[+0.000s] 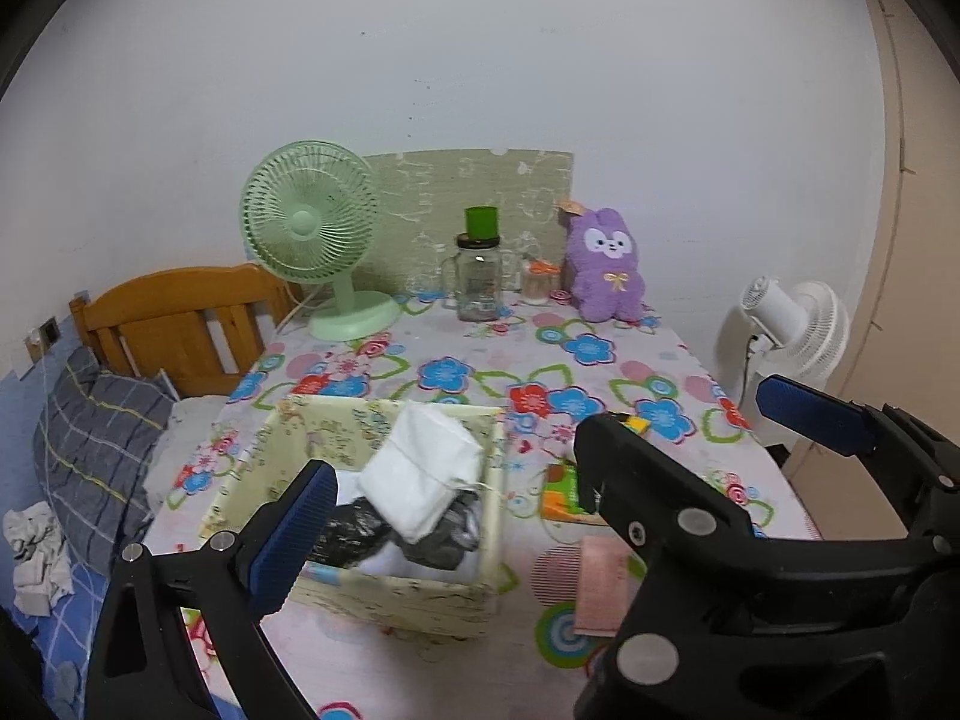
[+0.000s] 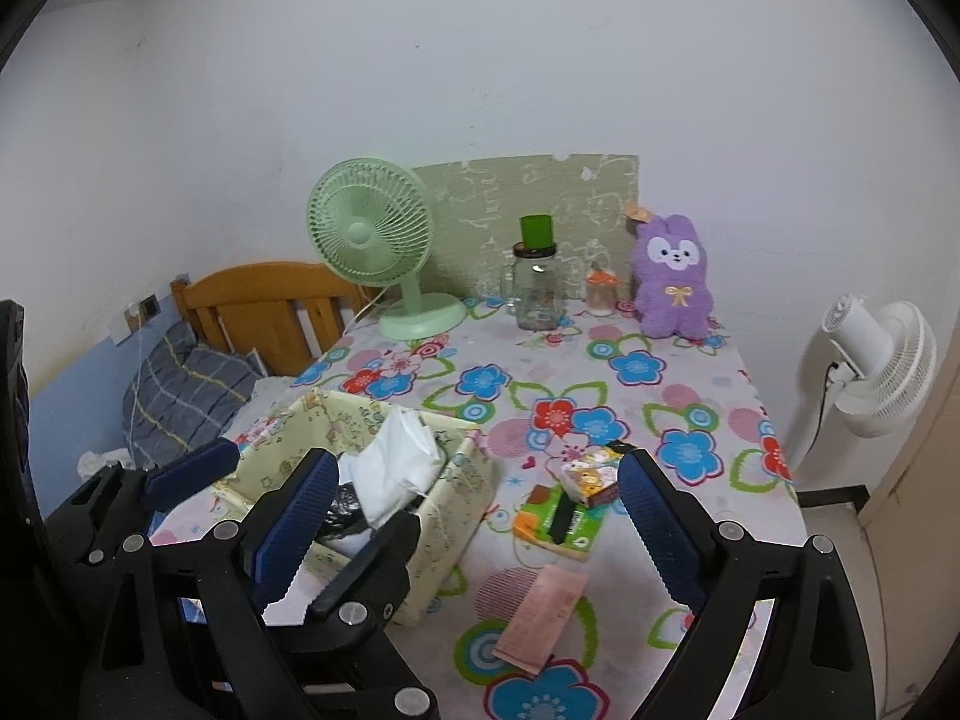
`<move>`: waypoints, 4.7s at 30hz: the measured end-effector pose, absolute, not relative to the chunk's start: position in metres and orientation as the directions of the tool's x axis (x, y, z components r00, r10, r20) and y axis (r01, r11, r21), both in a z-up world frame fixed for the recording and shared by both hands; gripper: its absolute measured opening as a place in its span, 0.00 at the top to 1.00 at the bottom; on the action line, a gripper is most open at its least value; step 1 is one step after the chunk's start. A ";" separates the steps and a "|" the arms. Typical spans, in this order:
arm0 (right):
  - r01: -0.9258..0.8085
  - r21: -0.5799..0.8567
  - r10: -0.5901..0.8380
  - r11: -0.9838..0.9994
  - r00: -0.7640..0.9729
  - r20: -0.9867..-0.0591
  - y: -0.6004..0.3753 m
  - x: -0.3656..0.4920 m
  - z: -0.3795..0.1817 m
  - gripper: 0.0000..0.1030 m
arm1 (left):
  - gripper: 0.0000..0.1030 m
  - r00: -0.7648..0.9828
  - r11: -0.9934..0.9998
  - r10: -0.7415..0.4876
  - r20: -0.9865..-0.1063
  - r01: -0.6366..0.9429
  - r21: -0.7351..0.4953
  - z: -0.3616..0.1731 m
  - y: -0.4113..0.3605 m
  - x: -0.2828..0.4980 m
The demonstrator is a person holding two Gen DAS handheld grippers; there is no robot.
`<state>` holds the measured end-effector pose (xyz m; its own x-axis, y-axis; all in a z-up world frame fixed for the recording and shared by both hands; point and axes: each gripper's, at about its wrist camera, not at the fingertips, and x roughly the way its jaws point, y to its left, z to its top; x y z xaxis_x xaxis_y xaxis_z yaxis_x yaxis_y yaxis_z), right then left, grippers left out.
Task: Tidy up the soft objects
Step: 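Move both grippers back toward the pink paper packet and clear tubes, then grasp the pink paper packet with the left gripper, then grasp the bundle of clear plastic tubes with the right gripper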
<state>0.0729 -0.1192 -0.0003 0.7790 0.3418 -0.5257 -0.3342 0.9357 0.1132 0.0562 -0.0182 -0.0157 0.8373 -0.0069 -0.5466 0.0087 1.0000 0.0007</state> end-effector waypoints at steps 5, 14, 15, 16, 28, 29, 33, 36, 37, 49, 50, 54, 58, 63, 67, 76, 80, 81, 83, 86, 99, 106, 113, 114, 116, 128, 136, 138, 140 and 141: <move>-0.313 0.110 0.321 0.943 0.778 -0.541 -0.134 0.071 -0.005 0.07 | 0.02 0.830 1.000 -0.027 -0.557 0.027 -0.008 -0.020 -0.032 0.055; -0.269 0.100 0.278 0.958 0.784 -0.555 -0.155 0.071 -0.015 0.03 | 0.02 0.827 0.999 -0.040 -0.560 0.050 0.001 -0.028 -0.054 0.056; -0.264 0.098 0.272 0.960 0.784 -0.557 -0.157 0.071 -0.016 0.03 | 0.02 0.826 0.999 -0.041 -0.562 0.052 0.002 -0.030 -0.056 0.057; -0.260 0.097 0.269 0.961 0.785 -0.558 -0.159 0.071 -0.017 0.03 | 0.02 0.825 0.999 -0.043 -0.563 0.054 0.003 -0.032 -0.058 0.057; -0.209 0.079 0.216 0.975 0.794 -0.567 -0.181 0.078 -0.042 0.01 | 0.02 0.804 0.997 -0.062 -0.592 0.070 -0.010 -0.057 -0.079 0.068; -0.208 0.082 0.217 0.975 0.793 -0.569 -0.183 0.079 -0.044 0.01 | 0.02 0.802 0.997 -0.063 -0.594 0.072 -0.009 -0.058 -0.080 0.069; -0.201 0.097 0.219 0.975 0.781 -0.585 -0.190 0.084 -0.055 0.01 | 0.02 0.788 0.996 -0.071 -0.612 0.083 -0.008 -0.067 -0.086 0.074; -0.195 0.103 0.217 0.975 0.766 -0.606 -0.193 0.089 -0.063 0.01 | 0.03 0.774 0.996 -0.077 -0.629 0.089 -0.013 -0.075 -0.090 0.079; -0.192 0.104 0.215 0.976 0.760 -0.613 -0.194 0.090 -0.066 0.01 | 0.03 0.766 0.996 -0.079 -0.637 0.091 -0.014 -0.078 -0.091 0.081; -0.169 0.093 0.188 0.981 0.727 -0.661 -0.199 0.105 -0.095 0.01 | 0.12 0.713 0.994 -0.097 -0.695 0.107 -0.029 -0.107 -0.098 0.094; -0.168 0.092 0.186 0.981 0.723 -0.665 -0.200 0.106 -0.097 0.01 | 0.14 0.707 0.994 -0.098 -0.701 0.107 -0.032 -0.110 -0.098 0.096; -0.162 0.091 0.180 0.983 0.711 -0.680 -0.201 0.110 -0.107 0.01 | 0.17 0.690 0.994 -0.098 -0.717 0.100 -0.040 -0.119 -0.098 0.100; -0.159 0.087 0.174 0.983 0.698 -0.695 -0.202 0.114 -0.116 0.01 | 0.21 0.670 0.994 -0.098 -0.735 0.094 -0.047 -0.128 -0.098 0.105; -0.156 0.066 0.157 0.986 0.688 -0.709 -0.200 0.118 -0.125 0.01 | 0.27 0.646 0.995 -0.089 -0.758 0.083 -0.046 -0.140 -0.097 0.109; -0.154 0.066 0.153 0.986 0.674 -0.723 -0.200 0.122 -0.132 0.01 | 0.36 0.613 0.997 -0.077 -0.786 0.052 -0.057 -0.150 -0.092 0.114; -0.171 0.048 0.150 0.984 0.661 -0.735 -0.196 0.129 -0.140 0.01 | 0.53 0.583 0.995 -0.096 -0.807 0.057 -0.077 -0.160 -0.090 0.118; -0.164 0.044 0.142 0.986 0.652 -0.745 -0.197 0.132 -0.145 0.01 | 0.61 0.579 0.997 -0.066 -0.813 0.065 -0.035 -0.163 -0.095 0.118; -0.161 0.047 0.142 0.986 0.650 -0.747 -0.198 0.133 -0.146 0.01 | 0.61 0.581 0.997 -0.059 -0.812 0.066 -0.026 -0.163 -0.096 0.118; -0.160 0.057 0.148 0.985 0.645 -0.749 -0.200 0.133 -0.147 0.01 | 0.61 0.582 0.998 -0.054 -0.812 0.063 -0.021 -0.163 -0.097 0.118; -0.164 0.062 0.154 0.984 0.645 -0.749 -0.200 0.134 -0.148 0.01 | 0.62 0.580 0.998 -0.055 -0.813 0.065 -0.021 -0.163 -0.097 0.119; -0.202 0.066 0.185 0.977 0.650 -0.737 -0.200 0.150 -0.143 0.01 | 0.63 0.613 0.997 -0.044 -0.789 0.072 0.000 -0.153 -0.105 0.132; -0.225 0.024 0.175 0.974 0.679 -0.713 -0.199 0.165 -0.135 0.03 | 0.63 0.629 0.998 -0.037 -0.777 0.062 0.002 -0.147 -0.106 0.143; -0.220 0.045 0.182 0.975 0.655 -0.733 -0.203 0.186 -0.147 0.16 | 0.63 0.613 0.998 -0.035 -0.789 0.062 0.004 -0.154 -0.108 0.153; -0.215 0.049 0.181 0.975 0.650 -0.738 -0.204 0.189 -0.149 0.16 | 0.63 0.610 0.998 -0.037 -0.791 0.063 0.002 -0.155 -0.108 0.154; -0.211 0.053 0.179 0.976 0.641 -0.746 -0.205 0.193 -0.154 0.21 | 0.63 0.606 0.998 -0.038 -0.795 0.064 0.001 -0.158 -0.109 0.157; -0.188 0.068 0.167 0.980 0.586 -0.793 -0.205 0.204 -0.172 0.76 | 0.63 0.610 0.998 -0.041 -0.791 0.070 0.001 -0.160 -0.110 0.161; -0.188 0.075 0.173 0.979 0.584 -0.793 -0.206 0.198 -0.168 0.85 | 0.63 0.611 0.997 -0.043 -0.790 0.072 0.001 -0.160 -0.111 0.160; -0.189 0.081 0.179 0.979 0.585 -0.791 -0.206 0.195 -0.166 0.85 | 0.63 0.614 0.997 -0.044 -0.788 0.073 0.002 -0.159 -0.111 0.159; -0.190 0.085 0.183 0.978 0.590 -0.786 -0.206 0.190 -0.162 0.85 | 0.63 0.618 0.997 -0.045 -0.785 0.076 0.002 -0.157 -0.112 0.156; -0.189 0.087 0.184 0.978 0.593 -0.784 -0.206 0.188 -0.161 0.85 | 0.63 0.620 0.997 -0.047 -0.783 0.077 0.001 -0.156 -0.112 0.154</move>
